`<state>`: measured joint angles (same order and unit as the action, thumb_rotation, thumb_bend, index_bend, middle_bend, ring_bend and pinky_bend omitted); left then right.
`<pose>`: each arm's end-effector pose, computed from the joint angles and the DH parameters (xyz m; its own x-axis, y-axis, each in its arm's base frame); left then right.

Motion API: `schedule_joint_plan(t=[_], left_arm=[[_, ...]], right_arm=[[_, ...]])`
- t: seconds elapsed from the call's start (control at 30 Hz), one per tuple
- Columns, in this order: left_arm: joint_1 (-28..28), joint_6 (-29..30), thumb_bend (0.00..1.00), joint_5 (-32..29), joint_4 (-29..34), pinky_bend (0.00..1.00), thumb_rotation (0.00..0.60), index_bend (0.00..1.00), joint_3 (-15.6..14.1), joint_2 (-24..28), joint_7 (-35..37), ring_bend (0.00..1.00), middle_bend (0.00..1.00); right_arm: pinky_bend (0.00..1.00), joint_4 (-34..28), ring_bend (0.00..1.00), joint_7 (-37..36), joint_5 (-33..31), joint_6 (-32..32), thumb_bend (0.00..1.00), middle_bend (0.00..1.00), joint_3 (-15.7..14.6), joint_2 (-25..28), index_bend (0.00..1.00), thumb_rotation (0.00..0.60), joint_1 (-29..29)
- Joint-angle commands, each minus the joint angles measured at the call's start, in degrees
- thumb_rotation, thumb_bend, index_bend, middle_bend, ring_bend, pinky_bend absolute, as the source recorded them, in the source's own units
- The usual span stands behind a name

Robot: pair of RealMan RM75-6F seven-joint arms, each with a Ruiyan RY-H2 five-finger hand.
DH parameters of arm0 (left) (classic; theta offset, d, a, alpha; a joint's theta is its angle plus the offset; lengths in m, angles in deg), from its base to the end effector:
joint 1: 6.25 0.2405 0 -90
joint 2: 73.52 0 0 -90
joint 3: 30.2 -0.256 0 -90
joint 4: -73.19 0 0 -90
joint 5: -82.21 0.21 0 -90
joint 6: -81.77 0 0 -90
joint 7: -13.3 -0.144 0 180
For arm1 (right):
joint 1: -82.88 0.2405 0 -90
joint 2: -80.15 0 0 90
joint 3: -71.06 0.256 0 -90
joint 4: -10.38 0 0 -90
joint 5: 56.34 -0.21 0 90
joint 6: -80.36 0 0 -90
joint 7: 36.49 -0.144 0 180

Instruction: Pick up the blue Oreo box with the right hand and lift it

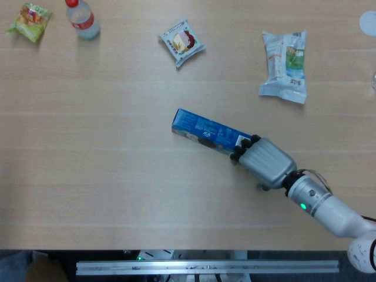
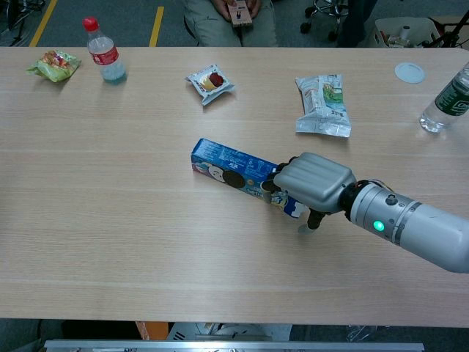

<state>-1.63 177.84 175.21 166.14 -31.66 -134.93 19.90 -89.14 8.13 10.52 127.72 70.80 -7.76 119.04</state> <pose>-0.3142 0.1131 0.1810 0.3250 -0.0479 0.9445 0.9457 0.0163 -0.3246 -0.1511 -0.2294 -0.0609 0.7367 -0.3560 0.5750 -0.6336 -0.6606 0.4028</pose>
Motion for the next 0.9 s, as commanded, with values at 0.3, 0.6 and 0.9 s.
schedule_joint_plan(t=[0.3,0.6,0.9], left_arm=[[0.2,0.0,0.26,-0.5,-0.9,0.07,0.600,0.12,0.1,-0.2,0.8,0.10,0.12],[0.4,0.2,0.26,-0.8,-1.3,0.07,0.600,0.12,0.3,-0.1,1.6,0.10,0.12],[0.9,0.9,0.26,-0.5,-1.0,0.07,0.600,0.12,0.1,0.2,1.6,0.10,0.12]], right_arm=[[0.30,5.0,0.26,0.0,-6.5,4.0,0.07,0.32,2.7,1.4,0.36,0.600,1.6],[0.30,-1.6,0.26,-6.3,-7.3,4.4,0.07,0.32,6.0,6.1,0.36,0.600,3.0],[0.30,-2.5,0.25,0.5,-15.3,5.8,0.07,0.31,9.6,1.9,0.34,0.600,10.0]])
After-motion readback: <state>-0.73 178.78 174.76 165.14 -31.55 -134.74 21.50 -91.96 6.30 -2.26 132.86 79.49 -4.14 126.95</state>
